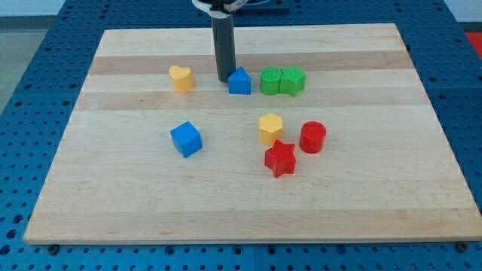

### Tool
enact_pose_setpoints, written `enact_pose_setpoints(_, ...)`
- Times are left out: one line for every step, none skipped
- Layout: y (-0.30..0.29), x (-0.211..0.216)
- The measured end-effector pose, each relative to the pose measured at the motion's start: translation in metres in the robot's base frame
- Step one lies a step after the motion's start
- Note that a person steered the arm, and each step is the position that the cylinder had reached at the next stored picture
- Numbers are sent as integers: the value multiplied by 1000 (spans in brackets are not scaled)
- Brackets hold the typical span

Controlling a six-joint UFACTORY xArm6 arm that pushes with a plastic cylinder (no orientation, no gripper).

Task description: Push the triangle into the green circle

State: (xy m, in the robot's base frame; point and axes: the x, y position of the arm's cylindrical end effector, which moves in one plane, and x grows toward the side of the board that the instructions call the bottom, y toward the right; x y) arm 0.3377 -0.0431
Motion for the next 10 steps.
enact_pose_setpoints(-3, 5)
enact_pose_setpoints(-12, 10)
enact_pose_setpoints(-23, 20)
enact_pose_setpoints(-24, 31)
enact_pose_setpoints(-24, 30)
enact_pose_setpoints(-21, 20)
enact_pose_setpoints(-12, 16)
enact_pose_setpoints(6, 16)
enact_pose_setpoints(16, 16)
enact_pose_setpoints(16, 16)
